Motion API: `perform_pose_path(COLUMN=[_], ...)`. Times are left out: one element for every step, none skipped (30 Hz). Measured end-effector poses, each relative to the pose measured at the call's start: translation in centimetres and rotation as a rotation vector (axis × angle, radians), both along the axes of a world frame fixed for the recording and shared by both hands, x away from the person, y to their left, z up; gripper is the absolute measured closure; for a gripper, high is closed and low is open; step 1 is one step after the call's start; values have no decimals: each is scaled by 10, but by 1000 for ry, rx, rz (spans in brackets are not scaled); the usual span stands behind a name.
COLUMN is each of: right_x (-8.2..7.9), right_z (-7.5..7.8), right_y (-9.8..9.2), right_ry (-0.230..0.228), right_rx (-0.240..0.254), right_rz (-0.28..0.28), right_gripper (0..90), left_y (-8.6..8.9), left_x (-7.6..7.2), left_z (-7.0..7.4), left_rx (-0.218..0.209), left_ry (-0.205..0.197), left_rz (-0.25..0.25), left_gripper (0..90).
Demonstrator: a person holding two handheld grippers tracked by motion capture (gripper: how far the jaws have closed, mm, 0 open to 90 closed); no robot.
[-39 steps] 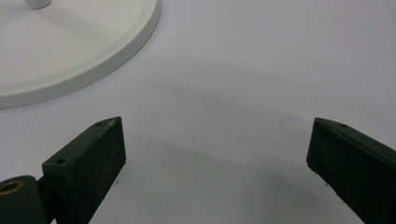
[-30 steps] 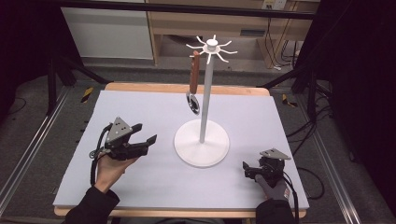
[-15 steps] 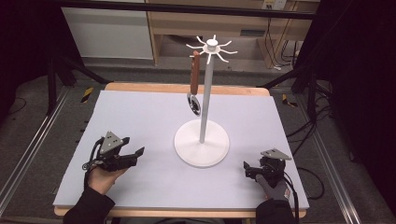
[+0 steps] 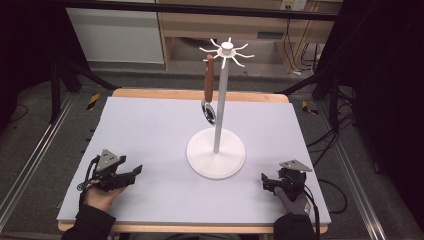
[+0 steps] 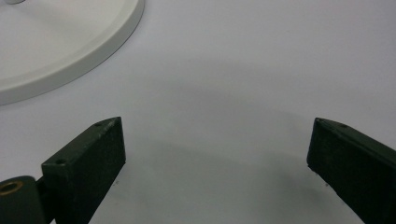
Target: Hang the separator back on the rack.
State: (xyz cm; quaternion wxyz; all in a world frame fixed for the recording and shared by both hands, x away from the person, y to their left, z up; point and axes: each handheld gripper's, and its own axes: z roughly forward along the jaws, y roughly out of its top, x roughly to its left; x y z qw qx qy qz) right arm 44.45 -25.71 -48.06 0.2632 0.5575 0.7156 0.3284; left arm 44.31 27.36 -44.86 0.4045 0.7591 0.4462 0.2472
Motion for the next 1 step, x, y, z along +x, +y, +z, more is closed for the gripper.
perform_pose_path(right_x=[0], right_z=[0], right_y=[0], right_ry=[0], right_rx=[0], right_rz=[0], right_gripper=[48], left_y=[2], left_x=[1], left_z=[-1], left_rx=[6], left_ry=[3], left_rz=[6], left_gripper=[291])
